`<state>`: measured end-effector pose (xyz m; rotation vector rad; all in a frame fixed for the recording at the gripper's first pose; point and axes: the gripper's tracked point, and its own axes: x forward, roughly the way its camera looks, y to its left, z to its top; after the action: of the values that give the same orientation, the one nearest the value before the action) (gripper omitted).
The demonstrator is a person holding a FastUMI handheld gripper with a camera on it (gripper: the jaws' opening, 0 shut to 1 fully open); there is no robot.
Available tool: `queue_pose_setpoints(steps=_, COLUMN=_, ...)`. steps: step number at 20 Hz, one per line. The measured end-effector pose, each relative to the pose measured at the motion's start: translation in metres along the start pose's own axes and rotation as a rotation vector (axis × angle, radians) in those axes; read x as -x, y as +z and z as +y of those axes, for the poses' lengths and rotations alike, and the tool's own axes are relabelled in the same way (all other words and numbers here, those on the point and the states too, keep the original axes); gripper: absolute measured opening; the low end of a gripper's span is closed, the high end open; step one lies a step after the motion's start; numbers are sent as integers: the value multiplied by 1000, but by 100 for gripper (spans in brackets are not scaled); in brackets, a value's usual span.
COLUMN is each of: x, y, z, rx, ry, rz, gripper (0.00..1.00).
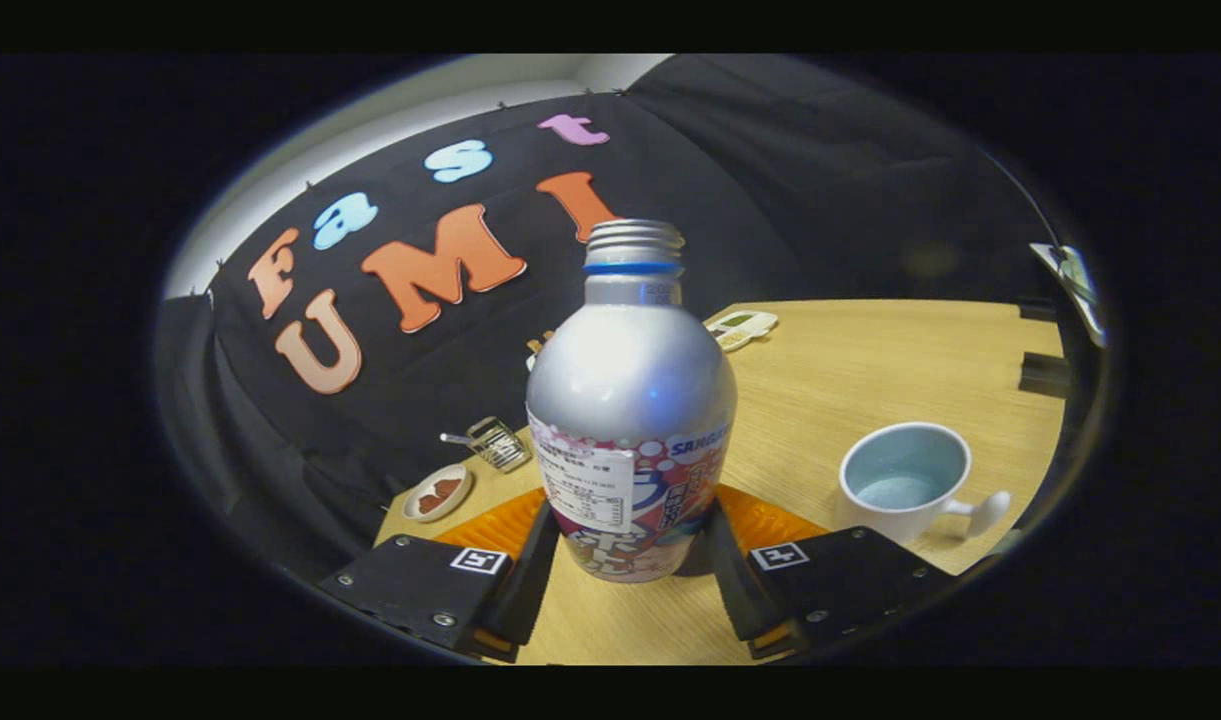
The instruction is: Take the bottle from table, then pour the juice into the cup, finally place the bottle on the coaster
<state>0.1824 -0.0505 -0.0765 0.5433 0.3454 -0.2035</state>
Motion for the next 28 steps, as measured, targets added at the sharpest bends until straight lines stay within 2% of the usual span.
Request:
queue_pose_setpoints(steps=3, x=-5, y=-4, z=-1, rx=126, ry=-25, rz=3, gripper=74)
queue_pose_setpoints(steps=10, x=-23, y=-24, z=-3, rx=247, ry=-58, rz=3, gripper=75)
queue_pose_setpoints(steps=15, x=-35, y=-40, z=-3, rx=407, ry=-78, rz=24, gripper=75)
queue_pose_setpoints(steps=28, x=-48, y=-51, z=-5, rx=437, ry=-77, rz=3, gripper=79)
